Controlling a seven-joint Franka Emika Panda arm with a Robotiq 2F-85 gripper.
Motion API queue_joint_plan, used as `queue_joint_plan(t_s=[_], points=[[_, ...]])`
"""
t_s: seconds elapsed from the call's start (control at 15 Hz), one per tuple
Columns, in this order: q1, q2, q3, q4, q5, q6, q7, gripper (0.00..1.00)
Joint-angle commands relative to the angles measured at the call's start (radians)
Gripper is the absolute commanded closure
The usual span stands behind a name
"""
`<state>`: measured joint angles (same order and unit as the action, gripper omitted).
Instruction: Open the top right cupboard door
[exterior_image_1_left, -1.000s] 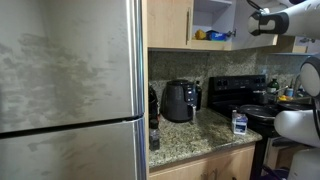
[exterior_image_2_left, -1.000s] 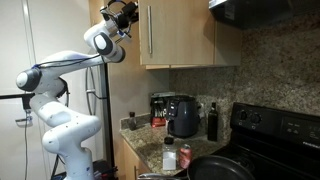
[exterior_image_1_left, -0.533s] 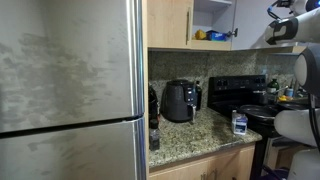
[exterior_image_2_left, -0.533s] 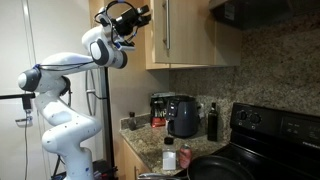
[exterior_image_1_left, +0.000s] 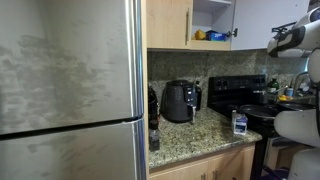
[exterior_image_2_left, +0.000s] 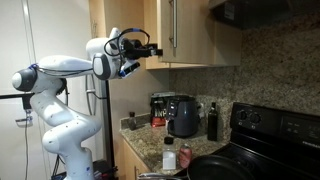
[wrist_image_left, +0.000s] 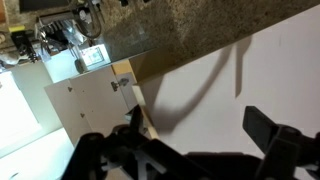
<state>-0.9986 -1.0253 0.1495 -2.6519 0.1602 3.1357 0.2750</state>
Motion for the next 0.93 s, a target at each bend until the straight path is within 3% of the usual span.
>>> queue_joint_plan(t_s=[0.0, 0.13, 0.33, 0.47, 0.53, 0.67, 0.73, 0.87], points=[[0.137, -0.234, 0.033, -0.122, 0.047, -0.191, 0.081, 0.0], [0.213, -0.343, 0.057, -0.13, 0.057, -0.322, 0.151, 0.0], [0.376, -0.462, 0.15, -0.105, 0.081, -0.505, 0.298, 0.0], [0.482, -0.435, 0.229, -0.061, 0.107, -0.545, 0.397, 0.0], [0.547, -0.419, 0.25, -0.072, 0.108, -0.513, 0.413, 0.0], [0.563, -0.357, 0.294, -0.075, 0.078, -0.371, 0.444, 0.0], [0.621, -0.308, 0.29, -0.071, 0.086, -0.286, 0.432, 0.0], [0.652, -0.242, 0.273, -0.057, 0.077, -0.126, 0.404, 0.0]])
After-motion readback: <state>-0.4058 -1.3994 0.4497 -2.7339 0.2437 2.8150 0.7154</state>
